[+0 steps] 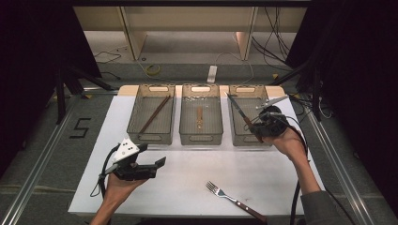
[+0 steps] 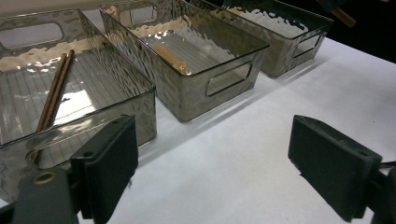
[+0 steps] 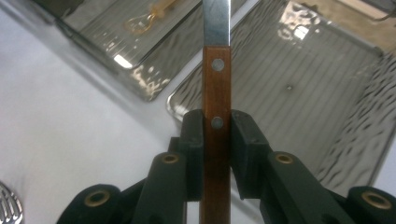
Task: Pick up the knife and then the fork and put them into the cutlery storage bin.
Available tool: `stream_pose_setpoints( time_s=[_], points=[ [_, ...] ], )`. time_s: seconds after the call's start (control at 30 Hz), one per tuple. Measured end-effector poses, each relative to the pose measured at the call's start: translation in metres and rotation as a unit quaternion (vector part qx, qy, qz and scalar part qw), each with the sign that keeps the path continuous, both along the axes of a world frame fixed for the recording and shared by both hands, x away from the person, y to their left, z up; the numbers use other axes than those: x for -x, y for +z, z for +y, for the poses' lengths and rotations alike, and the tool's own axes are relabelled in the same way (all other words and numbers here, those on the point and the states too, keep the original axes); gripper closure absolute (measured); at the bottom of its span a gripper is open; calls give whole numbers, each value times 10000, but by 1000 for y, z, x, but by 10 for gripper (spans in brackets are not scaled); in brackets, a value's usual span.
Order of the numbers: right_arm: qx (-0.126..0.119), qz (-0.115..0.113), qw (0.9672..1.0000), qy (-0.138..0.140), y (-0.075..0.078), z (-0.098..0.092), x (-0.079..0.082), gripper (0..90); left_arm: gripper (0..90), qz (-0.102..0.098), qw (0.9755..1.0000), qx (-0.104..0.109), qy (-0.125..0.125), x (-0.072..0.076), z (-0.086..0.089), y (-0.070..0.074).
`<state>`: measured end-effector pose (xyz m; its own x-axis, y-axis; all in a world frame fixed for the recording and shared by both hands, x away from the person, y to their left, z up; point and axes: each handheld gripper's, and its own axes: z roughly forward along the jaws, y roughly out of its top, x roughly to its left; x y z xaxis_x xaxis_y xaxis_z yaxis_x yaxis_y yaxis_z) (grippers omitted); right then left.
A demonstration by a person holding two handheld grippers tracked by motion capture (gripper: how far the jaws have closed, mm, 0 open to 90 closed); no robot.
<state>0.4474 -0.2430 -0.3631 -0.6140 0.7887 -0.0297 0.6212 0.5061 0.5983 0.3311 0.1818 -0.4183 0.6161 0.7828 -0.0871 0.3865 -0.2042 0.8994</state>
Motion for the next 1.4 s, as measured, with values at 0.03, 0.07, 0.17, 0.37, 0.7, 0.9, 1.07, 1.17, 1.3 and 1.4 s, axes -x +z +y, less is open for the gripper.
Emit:
stream_pose_setpoints(
  time_s=[0.03,0.07,0.17,0.37,0.7,0.9,1.07,1.17,1.3,1.4],
  points=[
    [-17,-3,10000,-69,4,-1,-5,766,157,-3,10000,1,-2,0,0,0],
    [-17,-3,10000,-69,4,-1,-5,766,157,1,10000,15,3,0,0,0],
    [-19,-11,9998,-182,7,-3,-14,766,157,1,10000,7,0,0,0,0],
    [59,79,9991,-408,5,-7,-30,766,157,-6,10000,11,-1,0,0,0],
    [71,245,9965,-798,-2,-10,-54,766,157,-15,10000,9,-7,0,0,0],
    [126,412,9932,-1081,-13,-14,-66,766,157,-19,10000,21,-7,0,0,1],
    [163,478,9919,-1167,-16,-15,-69,766,157,-14,10000,25,-7,0,0,1],
    [184,526,9912,-1200,-21,-14,-70,766,157,-15,10000,28,-6,1,0,1],
    [214,661,9896,-1257,-29,-14,-71,766,157,-14,10000,26,-7,1,0,1],
    [206,721,9892,-1261,-34,-15,-71,765,157,-17,10000,23,-11,1,0,1]
  ],
)
